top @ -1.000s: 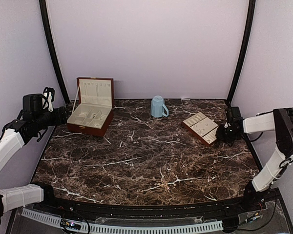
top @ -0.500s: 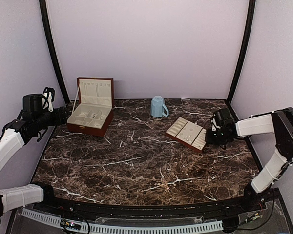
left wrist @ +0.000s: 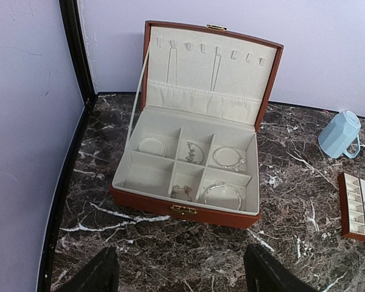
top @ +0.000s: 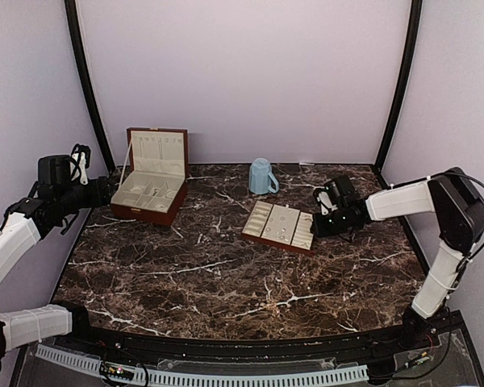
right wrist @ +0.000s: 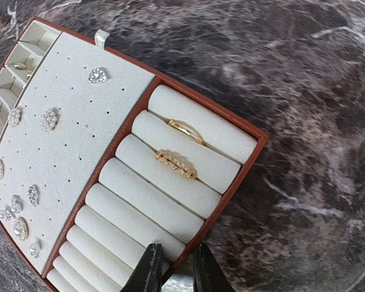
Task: Organize the mixed jewelry
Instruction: Move to the center of the board in the compartment layer.
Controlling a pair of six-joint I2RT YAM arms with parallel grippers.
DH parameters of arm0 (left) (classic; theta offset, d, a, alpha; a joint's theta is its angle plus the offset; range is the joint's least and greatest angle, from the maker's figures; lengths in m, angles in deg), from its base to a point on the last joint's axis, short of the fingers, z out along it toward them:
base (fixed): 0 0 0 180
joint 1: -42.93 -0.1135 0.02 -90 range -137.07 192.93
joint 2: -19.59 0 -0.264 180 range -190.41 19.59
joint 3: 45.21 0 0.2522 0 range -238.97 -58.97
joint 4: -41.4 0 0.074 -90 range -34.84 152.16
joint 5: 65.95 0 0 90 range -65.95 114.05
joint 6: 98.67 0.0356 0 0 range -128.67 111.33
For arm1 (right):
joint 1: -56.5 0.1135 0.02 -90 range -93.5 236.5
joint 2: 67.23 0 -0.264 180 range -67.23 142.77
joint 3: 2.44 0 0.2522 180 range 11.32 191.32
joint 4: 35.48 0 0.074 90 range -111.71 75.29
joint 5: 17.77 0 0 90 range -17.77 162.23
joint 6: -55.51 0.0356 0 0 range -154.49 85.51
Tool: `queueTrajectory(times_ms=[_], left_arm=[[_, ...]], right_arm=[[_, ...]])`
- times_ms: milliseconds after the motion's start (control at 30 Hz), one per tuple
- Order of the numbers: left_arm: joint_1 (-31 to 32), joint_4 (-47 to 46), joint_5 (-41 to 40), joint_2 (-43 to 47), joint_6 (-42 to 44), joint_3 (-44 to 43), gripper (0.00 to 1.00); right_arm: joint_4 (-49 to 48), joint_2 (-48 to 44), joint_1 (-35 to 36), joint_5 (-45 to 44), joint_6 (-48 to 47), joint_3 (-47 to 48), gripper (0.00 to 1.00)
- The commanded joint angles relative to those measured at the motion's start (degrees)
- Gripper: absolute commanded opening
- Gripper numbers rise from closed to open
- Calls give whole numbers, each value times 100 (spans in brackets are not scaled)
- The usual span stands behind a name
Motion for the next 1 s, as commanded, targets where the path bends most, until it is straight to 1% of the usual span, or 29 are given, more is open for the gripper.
queueTrajectory(times_ms=[0, 233, 467, 700, 900, 967], left_arm=[[-25, -39, -57, 4, 8, 56, 73], [-25, -39, -61, -21, 12, 56, 73], [-21, -52, -109, -5, 2, 56, 73], [-25, -66, -130, -37, 2, 69, 74], [-25, -75, -195, -14, -3, 86, 76], [-25, -73, -220, -14, -3, 90, 76]], right_arm=[[-131, 312, 285, 206, -167, 356, 20], [-179, 385, 369, 51, -59, 609, 29], [-122, -55, 369, -326, 30, 464, 46], [-43, -635, 356, -425, 76, 225, 57], [205, -1141, 376, -261, -14, 131, 58], [251, -1339, 386, -176, -52, 66, 55]])
